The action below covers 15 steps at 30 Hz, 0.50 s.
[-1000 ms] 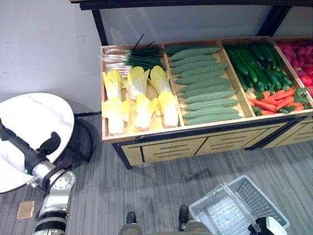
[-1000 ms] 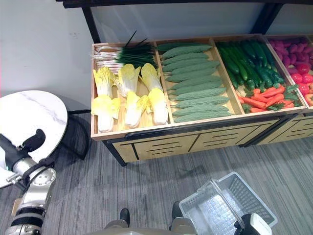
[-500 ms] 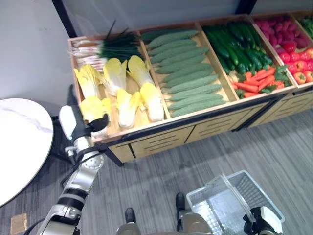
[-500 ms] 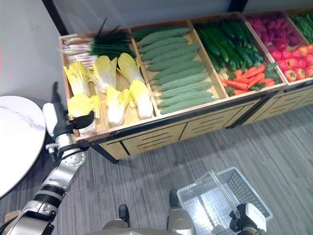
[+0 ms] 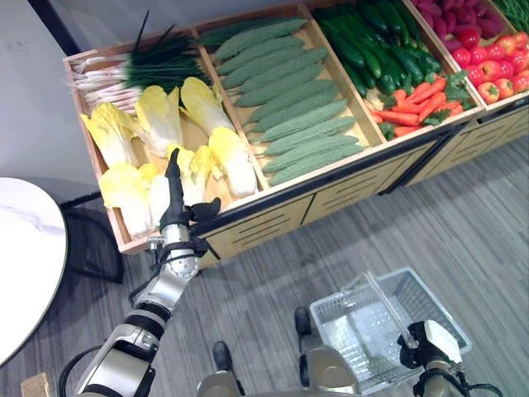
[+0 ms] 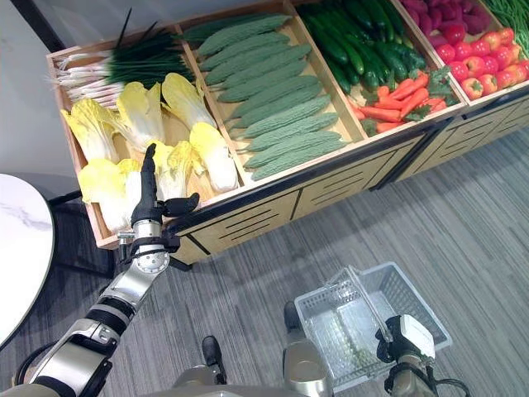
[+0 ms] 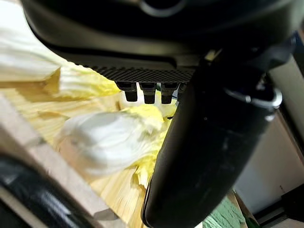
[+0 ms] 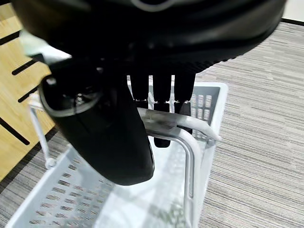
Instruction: Get the vegetables into the basket
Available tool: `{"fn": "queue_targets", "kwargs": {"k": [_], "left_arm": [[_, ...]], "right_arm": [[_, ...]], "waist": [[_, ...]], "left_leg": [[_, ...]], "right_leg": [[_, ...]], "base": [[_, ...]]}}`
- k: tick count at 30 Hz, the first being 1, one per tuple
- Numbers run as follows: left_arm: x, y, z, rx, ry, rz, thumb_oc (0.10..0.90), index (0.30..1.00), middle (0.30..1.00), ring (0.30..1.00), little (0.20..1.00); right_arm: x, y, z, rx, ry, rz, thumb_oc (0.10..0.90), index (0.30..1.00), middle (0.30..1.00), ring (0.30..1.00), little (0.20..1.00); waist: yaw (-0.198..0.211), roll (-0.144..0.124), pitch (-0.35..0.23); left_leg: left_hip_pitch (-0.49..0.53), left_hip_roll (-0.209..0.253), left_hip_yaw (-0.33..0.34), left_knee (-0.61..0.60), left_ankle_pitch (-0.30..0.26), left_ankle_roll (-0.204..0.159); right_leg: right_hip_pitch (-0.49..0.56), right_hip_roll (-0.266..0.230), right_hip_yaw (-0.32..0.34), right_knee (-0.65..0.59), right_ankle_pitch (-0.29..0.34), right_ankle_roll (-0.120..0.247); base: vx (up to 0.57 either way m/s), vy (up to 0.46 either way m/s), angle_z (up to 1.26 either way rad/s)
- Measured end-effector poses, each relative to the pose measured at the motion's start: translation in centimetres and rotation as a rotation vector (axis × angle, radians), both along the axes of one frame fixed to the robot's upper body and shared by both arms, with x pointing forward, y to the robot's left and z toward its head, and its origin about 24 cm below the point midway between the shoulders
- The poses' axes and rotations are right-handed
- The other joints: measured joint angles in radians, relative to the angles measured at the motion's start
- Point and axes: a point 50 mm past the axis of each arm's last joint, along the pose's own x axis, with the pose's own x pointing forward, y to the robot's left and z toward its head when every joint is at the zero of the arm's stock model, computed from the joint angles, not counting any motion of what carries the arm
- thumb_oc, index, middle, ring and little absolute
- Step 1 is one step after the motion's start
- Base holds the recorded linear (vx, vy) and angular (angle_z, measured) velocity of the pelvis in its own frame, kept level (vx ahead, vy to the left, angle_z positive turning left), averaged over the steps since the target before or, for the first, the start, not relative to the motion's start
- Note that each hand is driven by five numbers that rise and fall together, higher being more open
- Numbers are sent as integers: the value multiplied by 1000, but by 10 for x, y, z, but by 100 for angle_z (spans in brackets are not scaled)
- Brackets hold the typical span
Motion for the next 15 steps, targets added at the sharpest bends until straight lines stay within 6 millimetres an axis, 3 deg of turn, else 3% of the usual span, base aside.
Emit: {"fn": "queue_targets", "kwargs": {"k": [15], "left_arm": [[-1, 8, -11, -18, 2, 168, 900, 1000, 1000, 1000, 1000]], "right_arm": [[5, 7, -1, -14, -6, 55, 400, 300, 300, 300, 300]], "waist": [[-4, -24, 14]], "left_leg": [[-5, 8, 30, 0, -3, -4]], "right_leg": [[-23, 12, 27, 3, 6, -6]], "base": [[2, -17, -6]]}}
